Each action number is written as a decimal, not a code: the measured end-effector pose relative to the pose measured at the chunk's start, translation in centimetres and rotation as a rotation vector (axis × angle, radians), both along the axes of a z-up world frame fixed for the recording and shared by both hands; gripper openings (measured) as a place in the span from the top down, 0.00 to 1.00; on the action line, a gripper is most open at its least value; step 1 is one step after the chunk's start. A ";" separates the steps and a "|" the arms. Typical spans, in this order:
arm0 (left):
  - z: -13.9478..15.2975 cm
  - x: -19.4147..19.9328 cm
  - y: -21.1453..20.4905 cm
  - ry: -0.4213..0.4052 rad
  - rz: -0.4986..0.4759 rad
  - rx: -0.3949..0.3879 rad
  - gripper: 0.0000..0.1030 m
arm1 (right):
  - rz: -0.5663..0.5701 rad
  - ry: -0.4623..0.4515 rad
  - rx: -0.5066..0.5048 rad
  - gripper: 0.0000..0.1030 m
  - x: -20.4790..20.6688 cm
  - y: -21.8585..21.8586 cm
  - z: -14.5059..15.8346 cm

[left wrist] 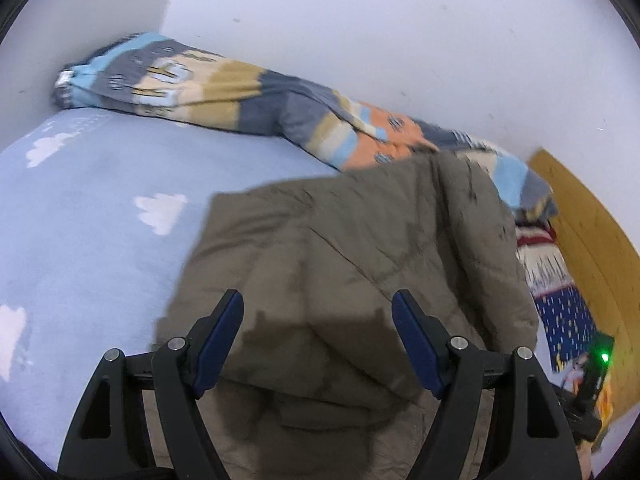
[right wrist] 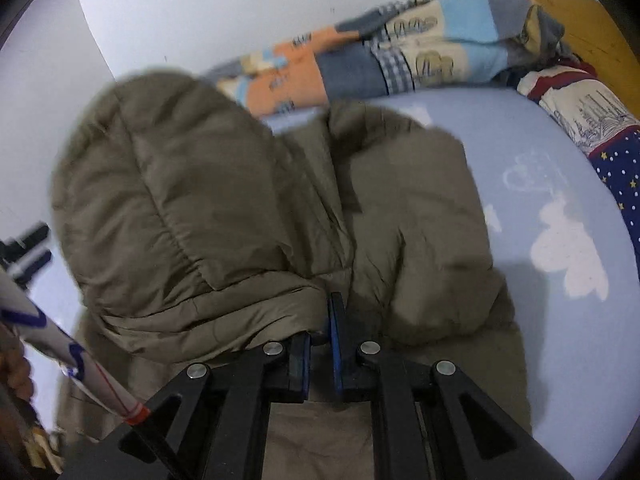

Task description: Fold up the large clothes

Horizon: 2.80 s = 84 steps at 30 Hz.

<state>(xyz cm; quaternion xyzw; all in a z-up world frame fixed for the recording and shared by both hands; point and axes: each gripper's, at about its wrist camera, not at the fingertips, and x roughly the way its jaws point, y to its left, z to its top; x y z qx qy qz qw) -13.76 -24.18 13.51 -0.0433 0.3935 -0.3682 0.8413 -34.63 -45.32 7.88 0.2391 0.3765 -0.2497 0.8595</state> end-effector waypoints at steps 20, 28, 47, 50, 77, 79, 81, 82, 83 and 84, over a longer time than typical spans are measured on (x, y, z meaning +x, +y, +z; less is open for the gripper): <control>-5.8 -1.7 -4.9 -0.016 -0.083 0.274 0.24 | 0.109 -0.097 -0.116 0.52 -2.1 3.7 7.5; -2.2 -1.9 -2.7 -0.101 -0.053 0.142 0.24 | 0.119 -0.187 -0.082 0.52 4.9 4.3 4.9; -4.4 -3.4 -5.5 -0.103 -0.136 0.236 0.22 | 0.144 -0.053 -0.024 0.52 6.4 4.0 1.9; -3.0 -3.6 -5.0 -0.140 -0.126 0.190 0.22 | 0.120 -0.125 -0.043 0.52 5.4 3.7 3.7; -4.7 -2.3 -4.7 -0.065 -0.092 0.244 0.22 | 0.060 -0.068 0.004 0.52 5.0 1.1 1.0; -5.0 -2.4 -4.9 -0.062 -0.087 0.256 0.22 | 0.069 -0.042 0.011 0.52 5.5 1.1 0.6; -4.9 -2.5 -5.0 -0.073 -0.089 0.267 0.22 | 0.081 -0.029 0.007 0.52 5.8 1.2 0.3; -4.8 -2.5 -5.0 -0.072 -0.087 0.263 0.22 | 0.082 -0.022 0.004 0.52 5.8 1.2 0.3; -4.7 -2.5 -4.8 -0.070 -0.082 0.253 0.22 | 0.079 -0.023 0.003 0.52 5.7 1.2 0.6; -4.5 -2.5 -4.7 -0.075 -0.076 0.246 0.22 | 0.073 -0.033 -0.001 0.52 5.5 1.3 0.9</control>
